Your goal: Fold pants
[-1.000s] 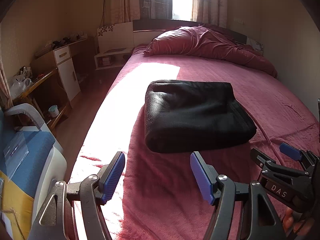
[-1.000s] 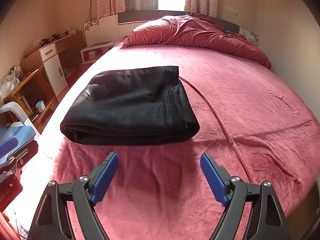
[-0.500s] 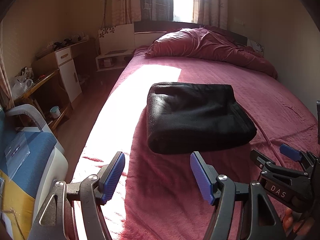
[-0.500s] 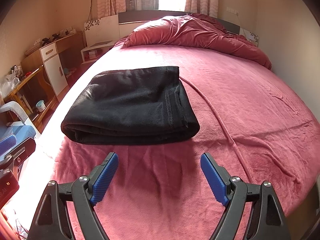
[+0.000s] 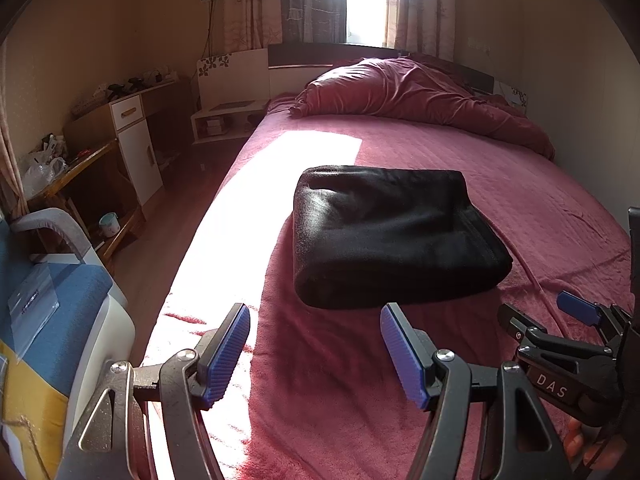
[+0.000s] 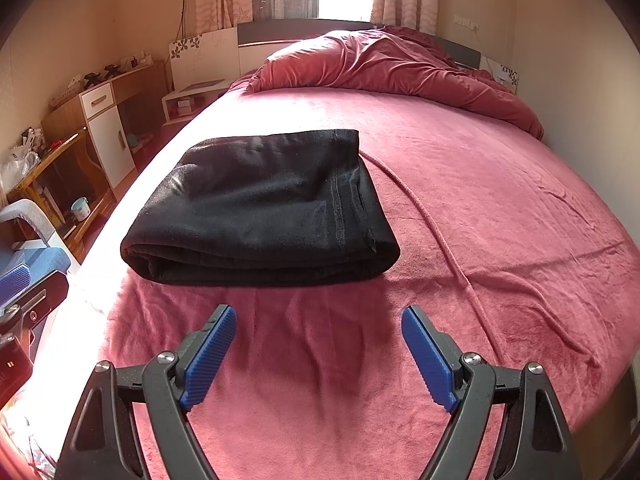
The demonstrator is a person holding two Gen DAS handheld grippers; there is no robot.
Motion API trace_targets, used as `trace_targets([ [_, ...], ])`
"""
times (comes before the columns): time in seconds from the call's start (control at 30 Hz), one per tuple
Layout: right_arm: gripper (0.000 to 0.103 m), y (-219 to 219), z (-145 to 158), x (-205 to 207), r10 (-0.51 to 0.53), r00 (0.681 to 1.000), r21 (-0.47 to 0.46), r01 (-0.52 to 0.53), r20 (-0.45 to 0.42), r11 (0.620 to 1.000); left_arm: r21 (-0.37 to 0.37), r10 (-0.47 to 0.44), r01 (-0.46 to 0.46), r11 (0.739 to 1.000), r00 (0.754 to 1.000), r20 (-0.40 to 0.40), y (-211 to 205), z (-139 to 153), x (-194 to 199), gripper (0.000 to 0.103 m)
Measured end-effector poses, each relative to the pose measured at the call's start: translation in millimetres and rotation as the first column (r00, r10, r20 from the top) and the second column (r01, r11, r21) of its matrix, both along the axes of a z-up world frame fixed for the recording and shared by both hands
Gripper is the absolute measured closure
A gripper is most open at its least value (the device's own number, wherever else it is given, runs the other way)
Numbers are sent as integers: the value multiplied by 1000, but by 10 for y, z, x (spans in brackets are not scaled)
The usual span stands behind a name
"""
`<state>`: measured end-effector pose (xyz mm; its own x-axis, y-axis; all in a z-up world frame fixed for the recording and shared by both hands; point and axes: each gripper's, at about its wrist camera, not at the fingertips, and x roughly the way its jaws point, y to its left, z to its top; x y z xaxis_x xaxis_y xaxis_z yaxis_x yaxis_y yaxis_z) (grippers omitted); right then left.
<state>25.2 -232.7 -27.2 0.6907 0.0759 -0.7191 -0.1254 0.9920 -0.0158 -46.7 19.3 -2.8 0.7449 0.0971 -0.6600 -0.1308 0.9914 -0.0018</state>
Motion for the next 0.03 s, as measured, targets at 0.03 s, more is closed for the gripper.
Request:
trace_targets([
  [0.03,18,-12,-15,7,-2,1000,2,2,-5,1000,-4,-4,4,1000,1000,-3,0,-6,8,34],
])
